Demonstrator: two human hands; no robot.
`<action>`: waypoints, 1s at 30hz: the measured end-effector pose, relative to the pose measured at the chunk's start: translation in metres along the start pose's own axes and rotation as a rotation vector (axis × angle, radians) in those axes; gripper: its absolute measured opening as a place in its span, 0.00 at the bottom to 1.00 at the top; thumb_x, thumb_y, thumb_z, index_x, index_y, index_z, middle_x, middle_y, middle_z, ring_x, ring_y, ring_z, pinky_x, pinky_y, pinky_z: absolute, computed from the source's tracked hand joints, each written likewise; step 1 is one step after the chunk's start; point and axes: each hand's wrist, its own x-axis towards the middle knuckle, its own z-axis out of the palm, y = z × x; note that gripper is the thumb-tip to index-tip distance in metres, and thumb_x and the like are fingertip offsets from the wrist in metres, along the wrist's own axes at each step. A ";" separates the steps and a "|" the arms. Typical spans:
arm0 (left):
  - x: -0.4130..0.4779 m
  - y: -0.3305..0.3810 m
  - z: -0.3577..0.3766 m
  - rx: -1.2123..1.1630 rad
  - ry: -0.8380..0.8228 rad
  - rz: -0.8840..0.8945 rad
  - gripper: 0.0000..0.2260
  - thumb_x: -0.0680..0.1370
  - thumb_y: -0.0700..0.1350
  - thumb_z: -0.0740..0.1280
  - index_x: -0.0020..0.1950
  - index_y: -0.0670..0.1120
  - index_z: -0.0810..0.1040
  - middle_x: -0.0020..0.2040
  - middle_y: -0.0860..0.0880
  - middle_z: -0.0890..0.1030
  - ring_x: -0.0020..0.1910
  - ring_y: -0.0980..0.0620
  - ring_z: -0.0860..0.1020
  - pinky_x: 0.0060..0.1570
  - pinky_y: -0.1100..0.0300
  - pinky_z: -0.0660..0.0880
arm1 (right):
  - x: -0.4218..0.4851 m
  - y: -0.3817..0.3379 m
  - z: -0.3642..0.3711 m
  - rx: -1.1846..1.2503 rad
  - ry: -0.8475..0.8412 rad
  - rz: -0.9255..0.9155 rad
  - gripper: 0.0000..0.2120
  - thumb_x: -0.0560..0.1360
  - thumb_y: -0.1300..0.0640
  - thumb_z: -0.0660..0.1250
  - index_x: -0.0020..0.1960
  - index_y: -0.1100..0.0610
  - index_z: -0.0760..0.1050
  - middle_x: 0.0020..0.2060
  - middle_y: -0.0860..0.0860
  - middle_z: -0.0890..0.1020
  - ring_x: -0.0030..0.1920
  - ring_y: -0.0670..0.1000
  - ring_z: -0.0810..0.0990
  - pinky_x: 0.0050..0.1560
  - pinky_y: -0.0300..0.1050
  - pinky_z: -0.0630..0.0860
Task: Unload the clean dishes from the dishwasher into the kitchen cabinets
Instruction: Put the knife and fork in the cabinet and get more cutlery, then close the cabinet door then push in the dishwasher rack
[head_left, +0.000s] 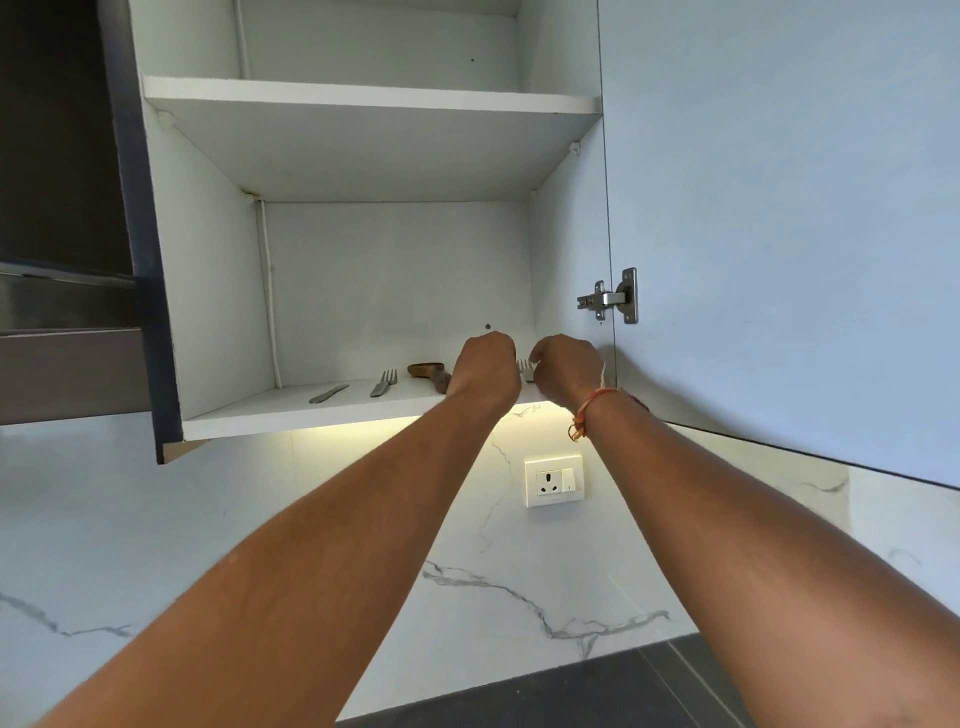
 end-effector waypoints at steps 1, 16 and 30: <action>-0.008 -0.003 -0.003 -0.026 0.034 0.020 0.11 0.78 0.33 0.65 0.58 0.41 0.81 0.55 0.43 0.82 0.54 0.46 0.80 0.52 0.59 0.75 | -0.010 0.000 0.002 0.033 0.078 0.003 0.15 0.76 0.66 0.60 0.57 0.60 0.81 0.54 0.57 0.83 0.55 0.58 0.81 0.54 0.46 0.75; -0.147 -0.002 -0.040 0.204 0.397 0.662 0.33 0.78 0.56 0.65 0.77 0.42 0.59 0.77 0.39 0.62 0.75 0.38 0.61 0.67 0.45 0.68 | -0.206 -0.003 -0.082 -0.486 0.660 0.080 0.31 0.77 0.44 0.61 0.74 0.59 0.64 0.77 0.64 0.57 0.78 0.63 0.55 0.73 0.58 0.60; -0.234 0.070 -0.097 -0.084 0.460 0.793 0.40 0.77 0.63 0.64 0.80 0.44 0.53 0.80 0.42 0.52 0.79 0.41 0.54 0.72 0.47 0.62 | -0.328 0.072 -0.240 -0.619 0.872 0.722 0.42 0.74 0.42 0.65 0.78 0.61 0.53 0.76 0.70 0.54 0.76 0.70 0.54 0.74 0.65 0.57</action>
